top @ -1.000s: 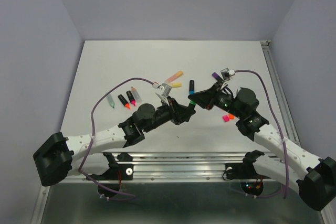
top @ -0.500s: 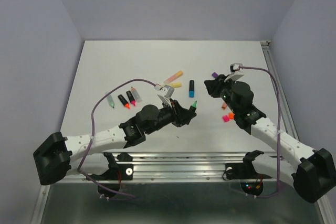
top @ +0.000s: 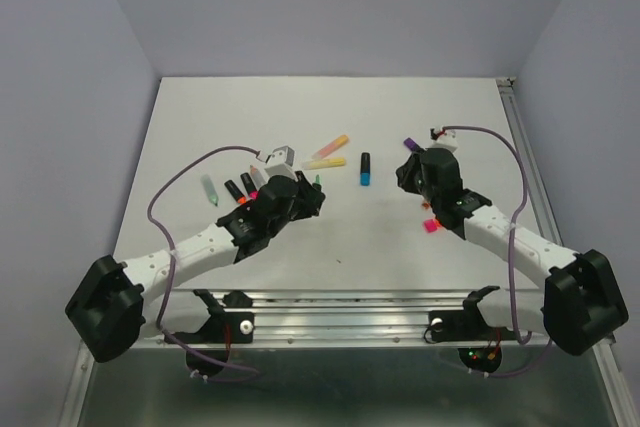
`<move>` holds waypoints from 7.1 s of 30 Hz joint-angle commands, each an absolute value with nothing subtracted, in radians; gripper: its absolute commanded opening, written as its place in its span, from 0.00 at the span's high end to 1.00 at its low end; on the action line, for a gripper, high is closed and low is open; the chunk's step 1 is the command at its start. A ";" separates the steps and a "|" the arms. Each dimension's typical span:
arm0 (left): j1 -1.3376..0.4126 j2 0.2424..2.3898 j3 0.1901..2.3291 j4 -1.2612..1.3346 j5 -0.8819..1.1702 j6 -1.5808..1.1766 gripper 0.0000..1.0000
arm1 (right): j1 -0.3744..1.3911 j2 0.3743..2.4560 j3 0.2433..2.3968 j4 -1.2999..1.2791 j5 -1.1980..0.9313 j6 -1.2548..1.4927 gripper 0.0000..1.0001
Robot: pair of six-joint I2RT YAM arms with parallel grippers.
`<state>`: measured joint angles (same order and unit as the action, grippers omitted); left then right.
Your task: Open the pen caps
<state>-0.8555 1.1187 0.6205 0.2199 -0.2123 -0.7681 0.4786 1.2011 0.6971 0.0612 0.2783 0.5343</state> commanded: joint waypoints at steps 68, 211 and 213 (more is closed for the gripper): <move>-0.535 2.141 1.788 -0.221 -0.023 0.089 0.01 | 0.428 0.980 0.597 -0.100 0.110 0.486 0.00; -1.355 1.134 0.543 0.166 -0.426 -0.773 1.00 | 0.528 1.287 0.971 0.032 0.255 0.776 0.99; -1.345 1.134 0.587 0.111 -0.474 -0.796 1.00 | 0.526 1.284 0.940 0.025 0.248 0.767 0.99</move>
<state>-1.3491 1.1561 0.4889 0.1791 -0.3492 -0.7673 0.5304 1.2800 0.9333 0.0307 0.2428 0.8009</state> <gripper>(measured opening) 0.357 0.296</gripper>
